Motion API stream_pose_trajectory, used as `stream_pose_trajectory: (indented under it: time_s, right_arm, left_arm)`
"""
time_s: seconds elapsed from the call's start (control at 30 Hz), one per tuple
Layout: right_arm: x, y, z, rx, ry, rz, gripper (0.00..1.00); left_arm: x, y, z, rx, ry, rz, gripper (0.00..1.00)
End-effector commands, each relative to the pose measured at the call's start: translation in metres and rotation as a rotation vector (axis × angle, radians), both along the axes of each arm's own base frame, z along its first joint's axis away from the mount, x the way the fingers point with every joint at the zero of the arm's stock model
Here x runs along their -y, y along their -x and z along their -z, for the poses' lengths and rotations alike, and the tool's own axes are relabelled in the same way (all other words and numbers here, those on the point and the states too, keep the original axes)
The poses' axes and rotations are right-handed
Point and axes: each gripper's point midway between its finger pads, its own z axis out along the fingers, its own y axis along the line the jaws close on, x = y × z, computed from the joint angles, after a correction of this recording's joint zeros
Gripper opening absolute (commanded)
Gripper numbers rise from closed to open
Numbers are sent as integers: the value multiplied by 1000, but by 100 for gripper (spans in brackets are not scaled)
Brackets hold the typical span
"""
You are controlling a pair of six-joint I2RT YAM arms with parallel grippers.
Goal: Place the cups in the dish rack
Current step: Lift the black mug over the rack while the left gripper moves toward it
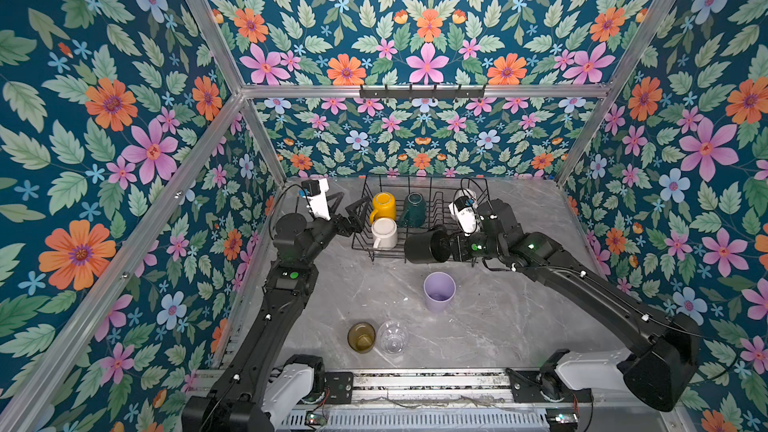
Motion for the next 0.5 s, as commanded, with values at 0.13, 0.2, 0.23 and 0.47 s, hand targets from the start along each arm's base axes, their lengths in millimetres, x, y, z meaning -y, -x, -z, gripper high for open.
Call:
stream_pose_trajectory:
  time_s: [0.13, 0.2, 0.23, 0.47]
  right_arm:
    - [-1, 3, -62, 422, -99, -92, 0]
    - [3, 7, -69, 496, -106, -107, 0]
    - [3, 9, -71, 517, -109, -115, 0]
    - [1, 16, -84, 544, -155, -137, 0]
  left_arm:
    - [40, 31, -21, 69, 79, 340, 97]
    - [42, 30, -20, 54, 90, 361, 96]
    - [43, 30, -20, 51, 91, 368, 96]
    - [50, 35, -19, 38, 130, 452, 96]
